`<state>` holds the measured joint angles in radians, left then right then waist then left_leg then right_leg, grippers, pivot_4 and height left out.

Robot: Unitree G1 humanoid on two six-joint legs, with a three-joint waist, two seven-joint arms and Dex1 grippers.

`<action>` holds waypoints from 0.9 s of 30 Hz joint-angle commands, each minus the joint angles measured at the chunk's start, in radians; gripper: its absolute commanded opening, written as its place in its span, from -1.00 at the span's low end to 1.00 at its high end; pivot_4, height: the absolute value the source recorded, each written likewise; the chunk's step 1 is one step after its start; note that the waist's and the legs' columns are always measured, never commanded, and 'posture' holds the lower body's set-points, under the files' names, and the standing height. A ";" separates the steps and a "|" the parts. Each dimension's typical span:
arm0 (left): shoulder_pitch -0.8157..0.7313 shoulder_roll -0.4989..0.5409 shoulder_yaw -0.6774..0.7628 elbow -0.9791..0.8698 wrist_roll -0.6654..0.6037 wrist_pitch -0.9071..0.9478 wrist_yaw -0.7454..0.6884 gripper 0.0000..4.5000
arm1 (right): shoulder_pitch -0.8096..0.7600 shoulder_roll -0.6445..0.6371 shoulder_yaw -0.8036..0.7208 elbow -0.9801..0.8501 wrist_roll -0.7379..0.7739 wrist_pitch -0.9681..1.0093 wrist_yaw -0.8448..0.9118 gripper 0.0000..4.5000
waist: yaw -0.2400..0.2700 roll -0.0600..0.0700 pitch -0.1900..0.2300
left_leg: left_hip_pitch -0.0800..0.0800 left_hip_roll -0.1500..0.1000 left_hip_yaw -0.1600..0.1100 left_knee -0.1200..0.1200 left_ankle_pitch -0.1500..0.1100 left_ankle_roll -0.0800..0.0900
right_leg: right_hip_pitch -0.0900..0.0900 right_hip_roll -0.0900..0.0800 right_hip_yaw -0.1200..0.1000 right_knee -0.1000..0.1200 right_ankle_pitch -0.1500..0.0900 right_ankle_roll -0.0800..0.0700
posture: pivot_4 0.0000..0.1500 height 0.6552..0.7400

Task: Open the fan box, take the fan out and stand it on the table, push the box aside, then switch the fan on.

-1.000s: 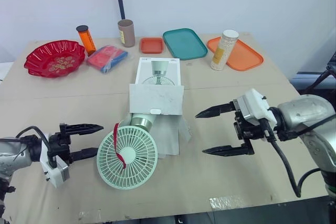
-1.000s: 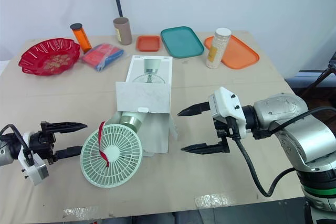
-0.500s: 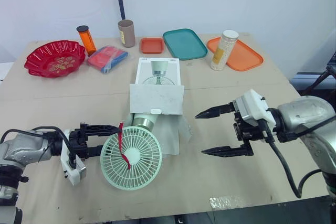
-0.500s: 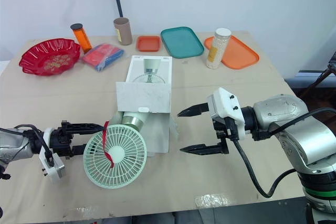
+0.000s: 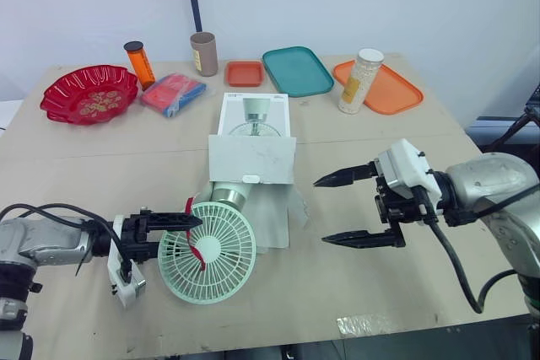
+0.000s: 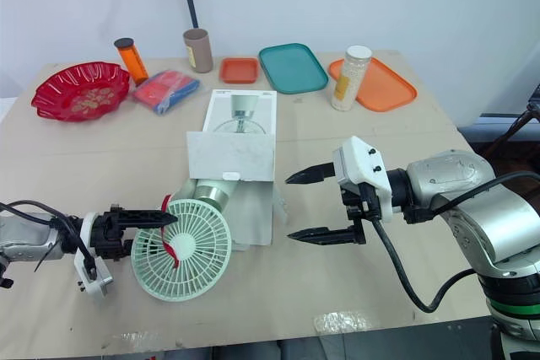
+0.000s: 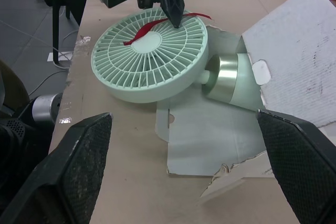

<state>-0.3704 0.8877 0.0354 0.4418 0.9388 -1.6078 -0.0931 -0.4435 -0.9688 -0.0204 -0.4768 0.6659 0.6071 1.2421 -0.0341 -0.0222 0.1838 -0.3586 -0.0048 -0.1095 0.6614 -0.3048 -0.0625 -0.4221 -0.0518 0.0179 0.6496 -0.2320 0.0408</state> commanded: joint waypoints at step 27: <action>-0.006 0.059 -0.028 -0.093 -0.017 0.075 0.247 -0.07 | -0.005 0.016 0.001 -0.015 -0.015 -0.039 -0.014 1.00 | 0.001 -0.001 -0.002 | 0.000 -0.001 0.001 0.004 0.000 0.001 | 0.000 -0.002 0.000 0.003 0.001 0.001 | 1.00 1.00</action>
<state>-0.3734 0.9214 -0.0031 0.3720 0.9980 -1.5472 0.1481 -0.4387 -0.9530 -0.0054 -0.4792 0.6505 0.5852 1.2320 -0.0332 -0.0236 0.1815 -0.3587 -0.0060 -0.1083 0.6654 -0.3052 -0.0618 -0.4221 -0.0537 0.0177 0.6525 -0.2314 0.0416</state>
